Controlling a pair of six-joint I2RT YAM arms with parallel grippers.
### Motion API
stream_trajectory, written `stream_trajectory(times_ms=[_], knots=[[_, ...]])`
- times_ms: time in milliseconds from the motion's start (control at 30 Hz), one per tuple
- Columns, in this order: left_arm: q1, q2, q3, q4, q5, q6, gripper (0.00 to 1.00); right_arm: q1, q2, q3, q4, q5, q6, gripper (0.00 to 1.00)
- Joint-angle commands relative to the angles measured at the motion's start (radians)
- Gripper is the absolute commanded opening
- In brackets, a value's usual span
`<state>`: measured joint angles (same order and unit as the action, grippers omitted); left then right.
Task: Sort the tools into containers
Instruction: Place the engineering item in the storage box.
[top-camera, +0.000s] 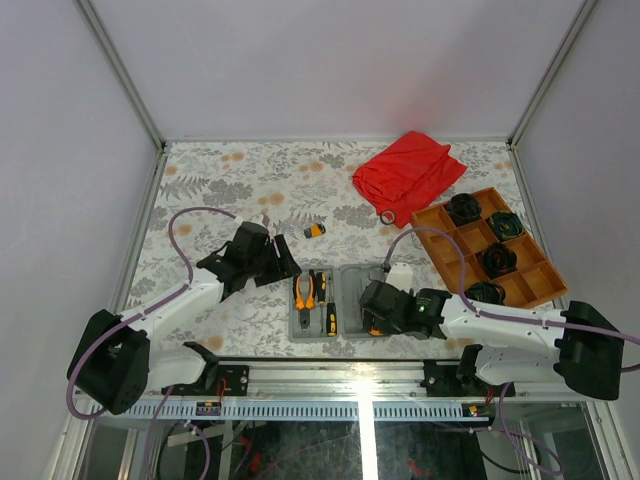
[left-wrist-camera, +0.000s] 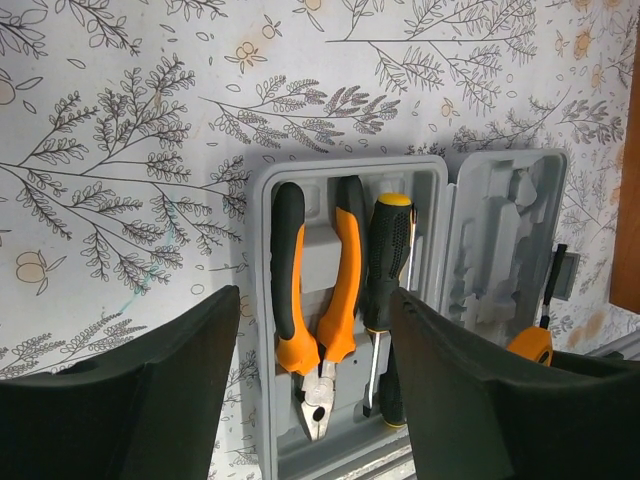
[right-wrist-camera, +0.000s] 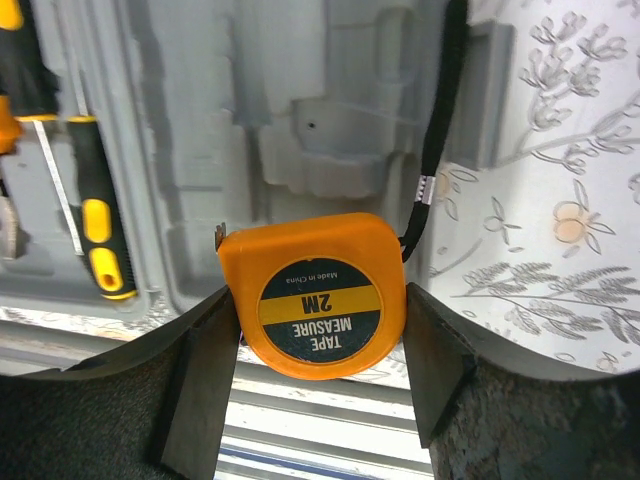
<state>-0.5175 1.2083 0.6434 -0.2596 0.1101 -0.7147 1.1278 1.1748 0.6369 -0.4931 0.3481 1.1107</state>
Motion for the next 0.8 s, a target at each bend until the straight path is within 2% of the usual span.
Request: stream_trajectory(times_ms=[0,433,767], knots=[[-0.006,-0.009,-0.007,0.051,0.01,-0.021,0.6,0.007,-0.034,-0.014,-0.073,0.011,0.035,0.08],[-0.006,-0.026,-0.004,0.032,0.003,-0.037,0.6,0.006,-0.025,0.018,-0.106,0.089,-0.018,0.11],[-0.006,-0.031,-0.01,0.015,-0.001,-0.039,0.6,-0.04,0.102,0.085,-0.03,0.087,-0.133,0.11]])
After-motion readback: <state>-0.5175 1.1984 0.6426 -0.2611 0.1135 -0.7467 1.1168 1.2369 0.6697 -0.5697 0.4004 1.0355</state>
